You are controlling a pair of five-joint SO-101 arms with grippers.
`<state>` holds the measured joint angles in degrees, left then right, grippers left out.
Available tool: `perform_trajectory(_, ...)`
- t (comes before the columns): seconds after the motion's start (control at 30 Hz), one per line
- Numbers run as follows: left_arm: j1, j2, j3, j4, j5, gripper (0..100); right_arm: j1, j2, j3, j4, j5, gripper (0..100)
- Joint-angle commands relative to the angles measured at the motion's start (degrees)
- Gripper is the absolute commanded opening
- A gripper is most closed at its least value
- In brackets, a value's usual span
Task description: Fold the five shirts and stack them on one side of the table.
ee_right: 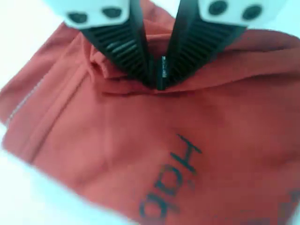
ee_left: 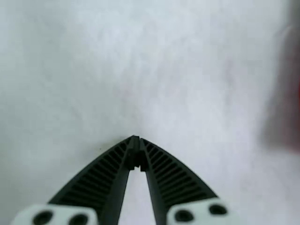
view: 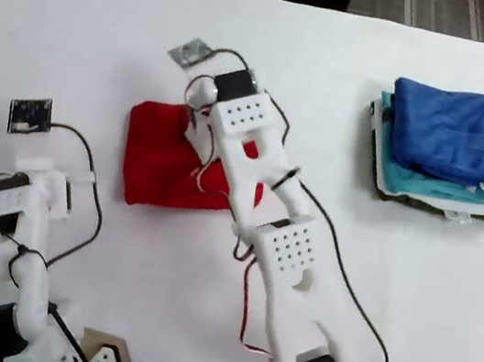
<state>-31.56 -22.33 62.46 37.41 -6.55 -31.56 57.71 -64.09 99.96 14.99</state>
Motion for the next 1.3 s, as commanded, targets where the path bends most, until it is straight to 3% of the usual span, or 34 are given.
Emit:
perform_trajectory(0.0, 0.8, -1.9, -0.2, -1.0, 0.7, 3, 0.6, -14.4, 14.9, 1.5, 0.0, 1.9)
perform_trajectory(0.17, 0.8, -1.9, -0.2, -1.0, 0.7, 3, 0.7, -27.7, 34.3, 1.4, 0.3, 2.0)
perform_trajectory(0.33, 0.8, -1.9, -0.2, -1.0, 0.7, 3, 1.0, -37.1, 44.8, 1.3, 3.3, 2.0)
perform_trajectory(0.5, 1.0, -1.9, -0.2, -1.0, 0.7, 3, 0.6, -41.3, 41.1, -8.8, 2.8, 2.0)
perform_trajectory(0.7, 1.8, -1.8, -0.1, -1.0, 0.7, 3, -0.7, -36.4, 40.2, -25.3, 2.7, 2.0)
perform_trajectory(1.03, 1.8, -1.8, -0.1, -1.0, 0.7, 3, -2.5, -25.5, 39.9, -32.5, 3.1, 2.0)
perform_trajectory(1.27, 1.8, -1.8, -0.1, -1.0, 0.7, 3, -2.1, -23.3, 39.9, -30.7, 3.2, 2.0)
